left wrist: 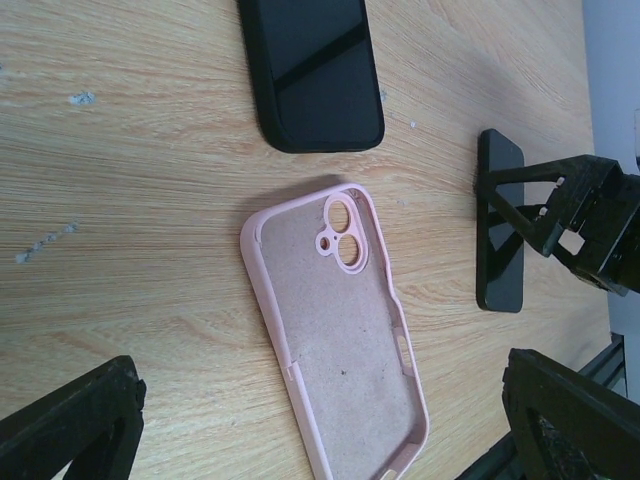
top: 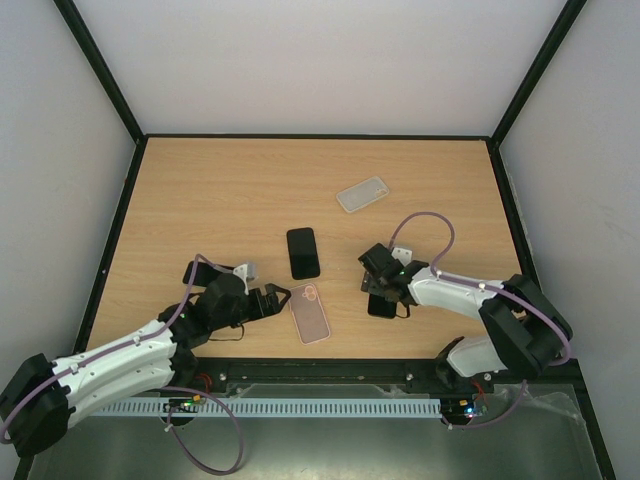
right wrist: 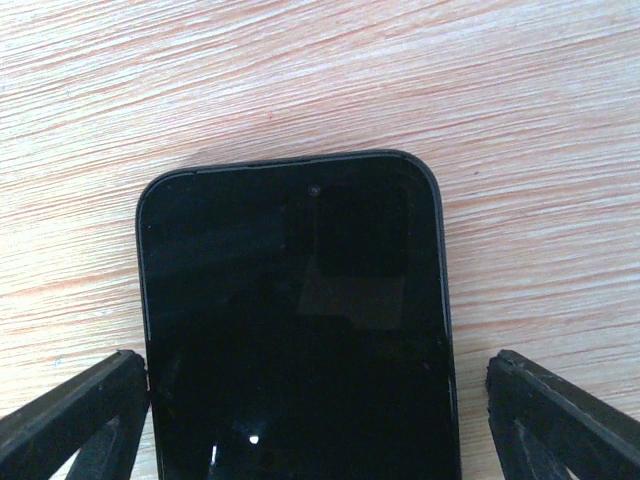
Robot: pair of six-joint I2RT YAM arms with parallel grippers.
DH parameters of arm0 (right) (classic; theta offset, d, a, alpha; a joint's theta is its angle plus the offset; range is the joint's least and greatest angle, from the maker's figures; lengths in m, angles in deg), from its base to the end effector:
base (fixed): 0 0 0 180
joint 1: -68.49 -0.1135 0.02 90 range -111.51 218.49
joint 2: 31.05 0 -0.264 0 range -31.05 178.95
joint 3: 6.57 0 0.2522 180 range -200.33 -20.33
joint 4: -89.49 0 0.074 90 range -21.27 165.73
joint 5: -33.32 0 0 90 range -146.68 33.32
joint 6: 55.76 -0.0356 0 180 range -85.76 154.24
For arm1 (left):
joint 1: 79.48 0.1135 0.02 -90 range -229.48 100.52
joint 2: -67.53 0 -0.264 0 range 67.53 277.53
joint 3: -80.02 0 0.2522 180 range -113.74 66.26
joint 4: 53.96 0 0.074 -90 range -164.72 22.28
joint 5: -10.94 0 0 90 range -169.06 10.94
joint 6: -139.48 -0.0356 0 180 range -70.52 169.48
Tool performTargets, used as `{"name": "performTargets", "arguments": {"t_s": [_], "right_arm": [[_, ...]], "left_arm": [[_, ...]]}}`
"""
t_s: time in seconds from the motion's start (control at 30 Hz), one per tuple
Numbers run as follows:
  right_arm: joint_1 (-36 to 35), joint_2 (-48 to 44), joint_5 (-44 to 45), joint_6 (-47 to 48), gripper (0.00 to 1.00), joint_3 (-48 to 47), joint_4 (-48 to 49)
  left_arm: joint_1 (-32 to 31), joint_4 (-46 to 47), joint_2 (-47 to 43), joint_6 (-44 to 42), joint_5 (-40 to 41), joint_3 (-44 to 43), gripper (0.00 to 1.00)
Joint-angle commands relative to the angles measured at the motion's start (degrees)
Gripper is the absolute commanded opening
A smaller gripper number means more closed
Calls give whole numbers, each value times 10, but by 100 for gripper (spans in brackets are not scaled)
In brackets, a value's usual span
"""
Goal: Put the phone into the phone case
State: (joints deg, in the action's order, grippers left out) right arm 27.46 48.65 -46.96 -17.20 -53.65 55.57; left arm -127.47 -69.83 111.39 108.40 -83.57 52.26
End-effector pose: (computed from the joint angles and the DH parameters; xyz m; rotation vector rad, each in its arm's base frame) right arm 0.1764 0.1456 0.1372 0.2953 2.7115 0.2485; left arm 0.1082 -0.1244 0.1685 -0.1739 2.3599 -1.1097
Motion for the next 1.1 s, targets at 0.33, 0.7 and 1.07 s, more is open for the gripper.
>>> {"name": "performTargets", "arguments": {"t_s": [0.33, 0.7, 1.07], "right_arm": [[-47, 62, 5, -17, 81, -1, -20], [-47, 31, -32, 36, 67, 21, 32], [-47, -60, -113, 96, 55, 30, 56]], "left_arm": [[-3, -43, -6, -15, 17, -29, 98], [-3, -38, -7, -3, 24, -16, 95], [14, -3, 43, 9, 7, -12, 93]]}}
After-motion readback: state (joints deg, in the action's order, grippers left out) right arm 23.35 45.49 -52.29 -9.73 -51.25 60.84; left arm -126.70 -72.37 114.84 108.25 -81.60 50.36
